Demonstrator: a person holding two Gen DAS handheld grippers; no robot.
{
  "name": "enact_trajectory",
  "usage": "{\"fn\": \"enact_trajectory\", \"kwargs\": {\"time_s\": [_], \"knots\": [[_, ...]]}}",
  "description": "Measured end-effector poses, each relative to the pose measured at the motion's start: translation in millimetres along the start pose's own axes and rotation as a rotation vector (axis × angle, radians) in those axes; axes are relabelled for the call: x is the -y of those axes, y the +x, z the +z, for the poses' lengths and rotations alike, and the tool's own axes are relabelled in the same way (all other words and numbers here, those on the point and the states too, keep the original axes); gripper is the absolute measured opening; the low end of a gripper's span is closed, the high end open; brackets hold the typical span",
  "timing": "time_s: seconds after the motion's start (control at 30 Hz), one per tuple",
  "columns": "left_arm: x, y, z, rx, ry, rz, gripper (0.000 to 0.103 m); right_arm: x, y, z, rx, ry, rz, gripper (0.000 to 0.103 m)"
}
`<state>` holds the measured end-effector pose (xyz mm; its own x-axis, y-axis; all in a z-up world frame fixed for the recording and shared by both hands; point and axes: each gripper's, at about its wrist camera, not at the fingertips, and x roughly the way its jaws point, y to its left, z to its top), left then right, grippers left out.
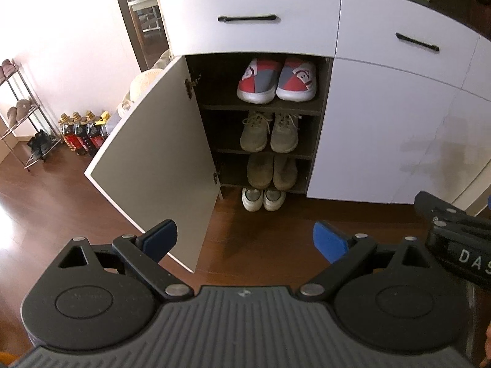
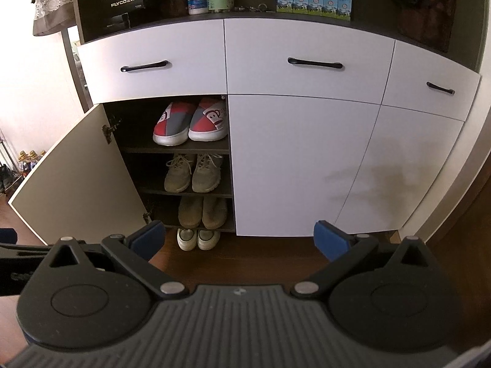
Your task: Organize scattered shoes
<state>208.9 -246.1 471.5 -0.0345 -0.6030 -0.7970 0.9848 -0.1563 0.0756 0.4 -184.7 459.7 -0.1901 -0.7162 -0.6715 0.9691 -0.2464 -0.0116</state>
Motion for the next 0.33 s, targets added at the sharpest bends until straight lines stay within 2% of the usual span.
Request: {"fn": "enact_trajectory", "kwargs": {"time_s": [0.33], "knots": [[1.3,8.2,12.6,0.030,0.029,0.005,0.097,-1.3,4.8,5.9,0.001,-0.005,-0.014,0.102]]}}
